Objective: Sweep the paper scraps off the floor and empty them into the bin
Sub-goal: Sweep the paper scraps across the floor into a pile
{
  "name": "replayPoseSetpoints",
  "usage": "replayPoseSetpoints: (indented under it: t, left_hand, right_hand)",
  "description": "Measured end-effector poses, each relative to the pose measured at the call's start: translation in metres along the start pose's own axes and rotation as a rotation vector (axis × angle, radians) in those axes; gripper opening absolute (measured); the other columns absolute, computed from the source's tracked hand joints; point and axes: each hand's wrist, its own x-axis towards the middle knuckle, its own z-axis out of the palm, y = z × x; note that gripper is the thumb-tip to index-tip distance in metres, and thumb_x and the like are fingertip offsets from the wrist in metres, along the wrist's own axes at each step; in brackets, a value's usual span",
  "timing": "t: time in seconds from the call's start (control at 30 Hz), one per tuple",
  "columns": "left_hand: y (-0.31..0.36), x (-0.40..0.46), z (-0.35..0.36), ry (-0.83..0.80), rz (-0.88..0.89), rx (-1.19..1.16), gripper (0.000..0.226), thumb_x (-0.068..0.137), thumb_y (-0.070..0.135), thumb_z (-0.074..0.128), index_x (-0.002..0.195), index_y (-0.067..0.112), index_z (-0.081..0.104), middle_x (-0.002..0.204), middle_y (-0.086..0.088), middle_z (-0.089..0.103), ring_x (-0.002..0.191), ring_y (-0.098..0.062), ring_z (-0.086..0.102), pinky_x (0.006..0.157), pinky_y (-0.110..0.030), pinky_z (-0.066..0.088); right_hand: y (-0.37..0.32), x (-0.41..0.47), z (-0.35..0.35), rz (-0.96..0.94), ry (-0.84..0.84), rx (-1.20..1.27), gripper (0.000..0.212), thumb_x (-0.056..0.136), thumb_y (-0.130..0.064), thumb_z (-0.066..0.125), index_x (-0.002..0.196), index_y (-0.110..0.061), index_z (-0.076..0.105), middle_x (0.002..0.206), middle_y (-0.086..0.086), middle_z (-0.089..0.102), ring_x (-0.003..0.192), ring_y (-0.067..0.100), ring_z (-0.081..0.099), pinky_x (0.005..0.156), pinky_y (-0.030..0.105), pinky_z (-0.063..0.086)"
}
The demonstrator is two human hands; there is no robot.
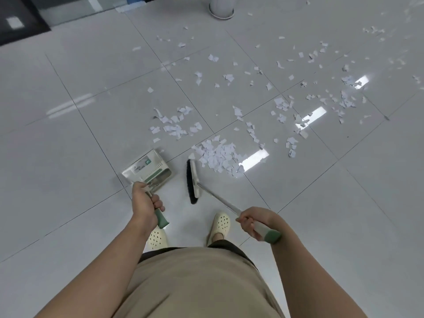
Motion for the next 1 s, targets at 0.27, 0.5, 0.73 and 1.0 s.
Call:
replayPoseSetpoints:
  t: [0.27,0.5,0.73,1.0]
  left_hand:
    - [-0.07,-0.033,0.066,0.035,-0.008,-0.066,0.026,0.088,0.041,0.043,0.072,0.021,0.039,0.049,0.008,0.026,0.038,-0.012,0.021,0.043,-0.025,0.021]
    - [-0.083,-0.049,0.112,0.058,0.033,-0.02,0.029,0.091,0.04,0.044,0.071,0.019,0.042,0.046,0.007,0.031,0.036,-0.011,0.024,0.051,-0.029,0.02]
    - [-0.064,-0.047,0.137,0.111,0.104,-0.07,0.026,0.089,0.041,0.045,0.073,0.021,0.041,0.047,0.008,0.031,0.037,-0.011,0.025,0.05,-0.029,0.023]
    - [-0.035,-0.04,0.143,0.163,0.135,-0.114,0.026,0.089,0.039,0.046,0.072,0.021,0.039,0.046,0.007,0.031,0.036,-0.012,0.025,0.05,-0.03,0.024]
  right_hand:
    - [-0.088,0.0,-0.101,-0.231,0.244,-0.103,0.022,0.093,0.001,0.046,0.074,-0.009,0.045,0.052,0.002,0.043,0.034,0.01,0.038,0.034,0.017,0.035]
    - [-0.11,0.001,-0.036,-0.448,0.191,-0.221,0.011,0.089,0.002,0.036,0.092,-0.005,0.044,0.063,0.008,0.047,0.049,0.019,0.045,0.044,0.024,0.042]
    - [-0.133,-0.026,-0.022,-0.486,0.038,-0.337,0.005,0.087,0.0,0.045,0.087,-0.003,0.049,0.05,0.007,0.049,0.036,0.017,0.046,0.042,0.019,0.04]
    - [-0.148,-0.015,-0.002,-0.183,-0.179,-0.249,0.01,0.089,0.002,0.047,0.082,-0.005,0.051,0.056,0.006,0.051,0.04,0.011,0.046,0.037,0.019,0.043]
